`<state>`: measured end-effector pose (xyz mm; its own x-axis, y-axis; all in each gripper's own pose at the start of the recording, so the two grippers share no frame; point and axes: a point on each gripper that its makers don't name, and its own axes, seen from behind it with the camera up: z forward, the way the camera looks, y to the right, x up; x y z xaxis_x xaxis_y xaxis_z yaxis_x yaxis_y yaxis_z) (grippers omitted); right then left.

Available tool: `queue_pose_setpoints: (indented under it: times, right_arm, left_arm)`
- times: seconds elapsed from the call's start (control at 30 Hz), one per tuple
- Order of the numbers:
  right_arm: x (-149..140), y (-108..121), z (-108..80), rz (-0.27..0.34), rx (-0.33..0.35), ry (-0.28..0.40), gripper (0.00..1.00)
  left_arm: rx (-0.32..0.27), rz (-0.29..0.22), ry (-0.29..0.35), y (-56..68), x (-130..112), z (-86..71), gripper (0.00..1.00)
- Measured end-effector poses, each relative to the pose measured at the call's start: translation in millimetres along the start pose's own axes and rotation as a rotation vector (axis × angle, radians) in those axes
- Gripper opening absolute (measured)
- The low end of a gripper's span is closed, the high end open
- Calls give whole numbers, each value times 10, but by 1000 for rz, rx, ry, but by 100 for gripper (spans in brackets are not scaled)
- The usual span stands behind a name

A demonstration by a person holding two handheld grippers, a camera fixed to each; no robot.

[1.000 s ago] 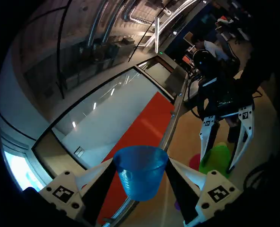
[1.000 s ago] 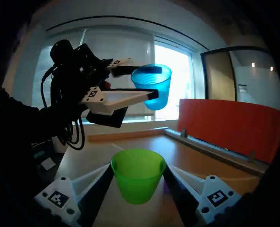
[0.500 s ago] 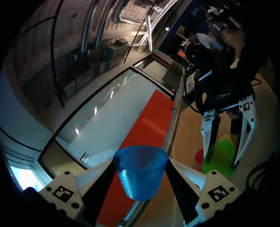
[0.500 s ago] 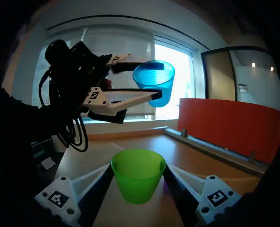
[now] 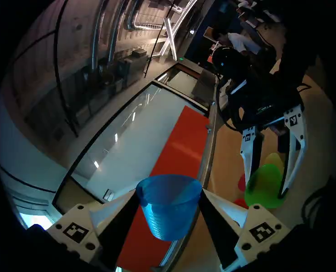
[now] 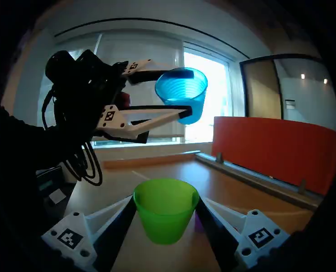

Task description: Pour water

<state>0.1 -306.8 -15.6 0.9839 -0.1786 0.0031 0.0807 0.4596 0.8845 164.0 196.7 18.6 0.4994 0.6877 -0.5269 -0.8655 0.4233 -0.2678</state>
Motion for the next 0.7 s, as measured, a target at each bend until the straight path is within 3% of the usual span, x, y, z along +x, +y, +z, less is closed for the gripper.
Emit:
queue_pose_setpoints:
  times: [0.7]
  right_arm:
    - [-3,42,4,-3,-8,-2,91]
  left_arm:
    - [13,69,31,-21,162,20,87]
